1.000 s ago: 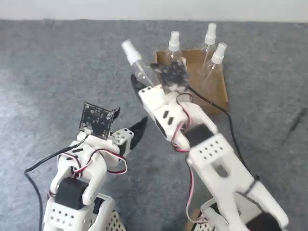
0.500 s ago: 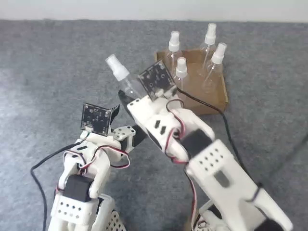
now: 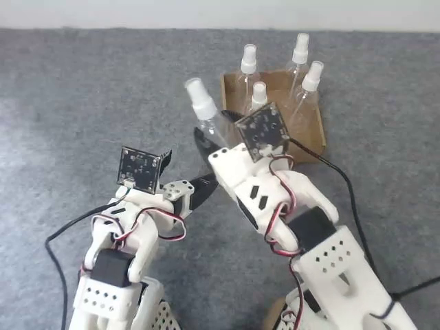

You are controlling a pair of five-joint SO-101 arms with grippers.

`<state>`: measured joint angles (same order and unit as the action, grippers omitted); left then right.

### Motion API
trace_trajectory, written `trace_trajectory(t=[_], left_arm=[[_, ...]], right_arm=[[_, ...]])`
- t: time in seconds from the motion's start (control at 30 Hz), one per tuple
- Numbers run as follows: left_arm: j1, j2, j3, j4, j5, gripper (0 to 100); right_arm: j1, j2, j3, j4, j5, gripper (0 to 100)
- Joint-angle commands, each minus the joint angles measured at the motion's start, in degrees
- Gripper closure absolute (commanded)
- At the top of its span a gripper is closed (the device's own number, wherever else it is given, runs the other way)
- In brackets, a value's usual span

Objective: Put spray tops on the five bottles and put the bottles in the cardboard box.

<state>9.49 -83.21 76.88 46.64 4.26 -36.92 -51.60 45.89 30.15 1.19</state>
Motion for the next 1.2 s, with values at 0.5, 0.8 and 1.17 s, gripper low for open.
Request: trace_trajectory(t=[0.5,0.8,1.17], left_arm=[[-0.5,-0.8,1.6,-1.8,0.4,64],[-0.5,-0.8,2.4,-1.9,0.3,64],[-0.6,-0.8,2.6,-1.8,0.3,64]], right_arm=[[3.6,-6.6,0.4,2.1,0.4,99.2],[21.2,-5.4,0.6,-2.2,0.2,99.2],[26.5,12.4,0.6,-14.1,-8.1,99.2]])
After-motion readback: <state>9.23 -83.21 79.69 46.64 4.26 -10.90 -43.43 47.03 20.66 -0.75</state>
